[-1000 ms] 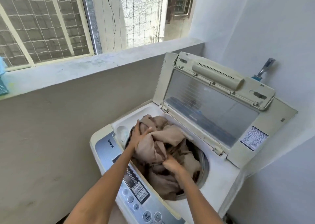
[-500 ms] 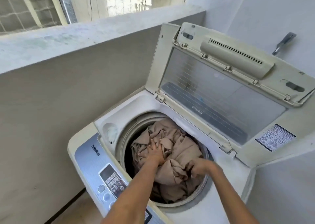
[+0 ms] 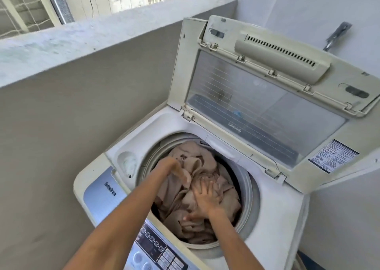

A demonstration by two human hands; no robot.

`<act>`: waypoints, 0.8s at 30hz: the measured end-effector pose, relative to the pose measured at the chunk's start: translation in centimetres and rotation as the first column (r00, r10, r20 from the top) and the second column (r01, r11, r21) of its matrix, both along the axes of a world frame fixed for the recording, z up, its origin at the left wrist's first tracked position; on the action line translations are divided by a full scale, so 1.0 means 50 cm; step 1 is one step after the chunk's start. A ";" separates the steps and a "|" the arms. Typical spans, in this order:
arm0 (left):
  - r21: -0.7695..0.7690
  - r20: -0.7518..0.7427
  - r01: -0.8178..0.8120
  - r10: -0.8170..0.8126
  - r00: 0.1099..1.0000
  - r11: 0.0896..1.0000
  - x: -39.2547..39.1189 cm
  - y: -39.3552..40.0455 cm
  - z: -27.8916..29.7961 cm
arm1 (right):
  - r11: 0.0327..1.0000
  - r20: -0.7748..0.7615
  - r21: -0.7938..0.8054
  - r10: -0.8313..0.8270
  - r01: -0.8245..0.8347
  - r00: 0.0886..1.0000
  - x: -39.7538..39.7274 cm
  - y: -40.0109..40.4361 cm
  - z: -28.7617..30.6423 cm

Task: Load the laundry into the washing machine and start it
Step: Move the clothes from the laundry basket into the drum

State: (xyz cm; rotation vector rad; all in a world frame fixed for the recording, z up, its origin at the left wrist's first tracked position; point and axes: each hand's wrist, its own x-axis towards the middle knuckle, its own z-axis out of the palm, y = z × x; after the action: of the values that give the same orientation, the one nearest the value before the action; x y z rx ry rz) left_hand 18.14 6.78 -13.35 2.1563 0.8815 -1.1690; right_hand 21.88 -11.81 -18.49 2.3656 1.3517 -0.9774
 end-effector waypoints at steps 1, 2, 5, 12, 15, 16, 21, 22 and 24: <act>0.019 0.052 -0.095 0.094 0.994 0.995 0.003 0.000 0.006 | 0.998 0.004 -0.060 0.030 -0.030 1.000 -0.017 0.010 -0.014; 0.085 0.143 -0.174 0.160 0.977 0.981 0.003 -0.009 0.007 | 0.993 -0.016 -0.109 0.049 -0.051 0.999 -0.032 0.020 -0.021; 0.231 0.482 -0.305 0.164 0.861 0.924 0.006 -0.066 -0.005 | 0.969 -0.087 -0.203 0.124 -0.139 0.988 -0.061 0.034 -0.034; -0.028 0.236 -0.209 0.209 0.949 0.978 -0.038 -0.146 -0.130 | 0.985 -0.540 0.119 -0.043 0.127 0.840 0.054 -0.019 0.036; 0.000 0.218 -0.143 0.139 0.966 0.990 -0.031 -0.133 -0.149 | 0.819 -0.679 0.230 -0.252 0.526 0.689 0.106 -0.063 0.073; 0.001 0.212 -0.140 0.137 0.968 0.990 -0.027 -0.127 -0.150 | 0.750 -0.683 0.277 -0.287 0.601 0.672 0.117 -0.077 0.072; 0.046 0.232 -0.229 0.212 0.949 0.972 -0.011 -0.151 -0.095 | 0.674 -0.565 0.397 -0.356 0.623 0.745 0.119 -0.118 0.071; 0.098 0.276 -0.289 0.253 0.927 0.952 -0.007 -0.168 -0.075 | 0.652 -0.525 0.434 -0.378 0.622 0.762 0.113 -0.123 0.078; 0.241 0.404 -0.357 0.241 0.882 0.902 0.012 -0.202 -0.032 | 0.577 -0.434 0.519 -0.458 0.631 0.776 0.105 -0.133 0.096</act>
State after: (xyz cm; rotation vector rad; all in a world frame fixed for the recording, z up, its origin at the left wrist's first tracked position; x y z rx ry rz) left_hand 18.73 -3.34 -14.96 2.2645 1.2356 -0.4716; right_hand 27.13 -18.44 -13.71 3.4577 1.1549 -1.1231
